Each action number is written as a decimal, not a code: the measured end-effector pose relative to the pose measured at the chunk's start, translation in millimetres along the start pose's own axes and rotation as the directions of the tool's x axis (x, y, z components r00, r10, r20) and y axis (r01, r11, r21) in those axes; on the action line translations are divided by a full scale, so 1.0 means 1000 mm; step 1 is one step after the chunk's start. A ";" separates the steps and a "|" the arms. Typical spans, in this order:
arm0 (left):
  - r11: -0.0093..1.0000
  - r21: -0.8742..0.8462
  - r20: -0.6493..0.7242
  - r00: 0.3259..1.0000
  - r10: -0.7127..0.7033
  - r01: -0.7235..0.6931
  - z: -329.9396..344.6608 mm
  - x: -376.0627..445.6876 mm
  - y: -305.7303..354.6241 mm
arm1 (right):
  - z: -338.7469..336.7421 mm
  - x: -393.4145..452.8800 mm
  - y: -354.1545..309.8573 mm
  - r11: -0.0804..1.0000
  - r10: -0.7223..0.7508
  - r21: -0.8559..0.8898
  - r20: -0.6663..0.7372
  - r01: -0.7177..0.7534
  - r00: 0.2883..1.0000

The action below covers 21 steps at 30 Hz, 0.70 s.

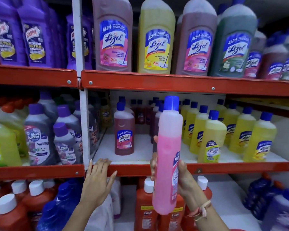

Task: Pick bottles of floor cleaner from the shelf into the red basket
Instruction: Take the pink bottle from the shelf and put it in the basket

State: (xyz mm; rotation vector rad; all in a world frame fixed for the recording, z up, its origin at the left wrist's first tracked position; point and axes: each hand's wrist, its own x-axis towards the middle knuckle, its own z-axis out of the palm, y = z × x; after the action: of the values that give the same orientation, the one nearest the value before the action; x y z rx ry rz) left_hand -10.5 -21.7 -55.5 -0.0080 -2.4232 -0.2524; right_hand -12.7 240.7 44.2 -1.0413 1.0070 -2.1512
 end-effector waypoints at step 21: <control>0.537 -0.841 -0.022 0.997 0.072 -0.057 -0.143 0.064 0.212 | -0.028 -0.037 -0.040 0.892 -0.214 -0.448 -0.309 0.057 0.927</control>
State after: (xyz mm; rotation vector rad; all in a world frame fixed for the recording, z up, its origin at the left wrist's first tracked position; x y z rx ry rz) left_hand 48.5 156.3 129.8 -0.5405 -2.0574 -1.3822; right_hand -20.4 301.5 49.2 -0.9550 1.6889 -2.3415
